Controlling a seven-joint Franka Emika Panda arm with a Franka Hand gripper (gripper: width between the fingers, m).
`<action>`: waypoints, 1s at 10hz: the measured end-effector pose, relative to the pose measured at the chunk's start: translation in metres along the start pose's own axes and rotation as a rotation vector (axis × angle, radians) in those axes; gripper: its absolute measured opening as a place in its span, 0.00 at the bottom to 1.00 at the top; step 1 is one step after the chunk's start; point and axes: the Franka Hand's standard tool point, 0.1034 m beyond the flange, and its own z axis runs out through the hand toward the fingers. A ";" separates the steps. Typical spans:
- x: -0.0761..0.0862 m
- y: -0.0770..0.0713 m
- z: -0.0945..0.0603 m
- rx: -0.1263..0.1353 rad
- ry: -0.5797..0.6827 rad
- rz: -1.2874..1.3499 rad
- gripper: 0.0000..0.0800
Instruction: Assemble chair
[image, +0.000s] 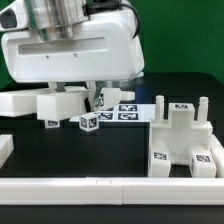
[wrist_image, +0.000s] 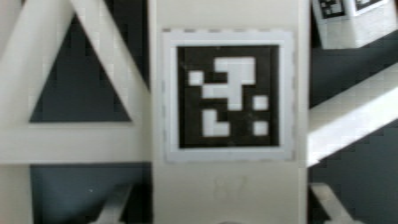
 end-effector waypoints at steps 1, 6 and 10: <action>0.002 0.002 0.007 -0.004 0.007 0.007 0.35; -0.005 -0.001 0.003 -0.036 -0.047 -0.076 0.36; -0.025 -0.042 -0.028 -0.053 -0.108 -0.188 0.36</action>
Offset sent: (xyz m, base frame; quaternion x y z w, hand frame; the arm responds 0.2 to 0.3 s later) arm 0.0000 0.0000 0.0000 0.0000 0.0000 0.0000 1.0000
